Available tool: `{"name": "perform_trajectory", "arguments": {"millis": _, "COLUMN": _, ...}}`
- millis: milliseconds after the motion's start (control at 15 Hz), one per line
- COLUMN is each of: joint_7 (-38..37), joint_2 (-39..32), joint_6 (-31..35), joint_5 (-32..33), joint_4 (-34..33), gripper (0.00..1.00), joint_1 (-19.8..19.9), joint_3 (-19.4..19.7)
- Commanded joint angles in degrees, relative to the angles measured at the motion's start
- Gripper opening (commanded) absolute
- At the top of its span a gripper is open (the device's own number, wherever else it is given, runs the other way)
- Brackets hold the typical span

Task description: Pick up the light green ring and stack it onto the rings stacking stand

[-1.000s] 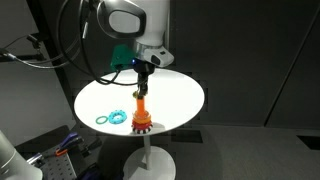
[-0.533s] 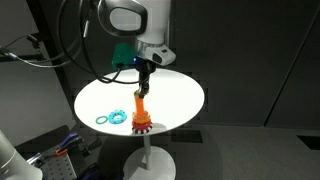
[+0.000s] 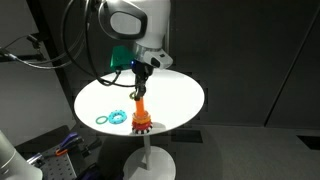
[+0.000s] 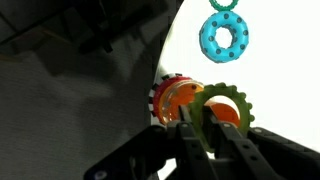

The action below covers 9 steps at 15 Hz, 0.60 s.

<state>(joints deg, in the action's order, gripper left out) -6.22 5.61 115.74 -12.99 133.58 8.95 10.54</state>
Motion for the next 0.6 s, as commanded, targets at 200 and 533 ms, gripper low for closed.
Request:
{"name": "perform_trajectory", "arguments": {"millis": 200, "joint_7": 0.7, "joint_2": -0.1, "joint_6": -0.1, "joint_5": 0.7, "joint_4": 0.3, "gripper": 0.06, "joint_1": 0.2, "joint_3": -0.5}}
{"name": "perform_trajectory", "arguments": {"millis": 533, "joint_7": 0.4, "joint_2": 0.8, "joint_6": 0.1, "joint_5": 1.8, "joint_4": -0.1, "gripper": 0.06, "joint_1": 0.1, "joint_3": -0.9}}
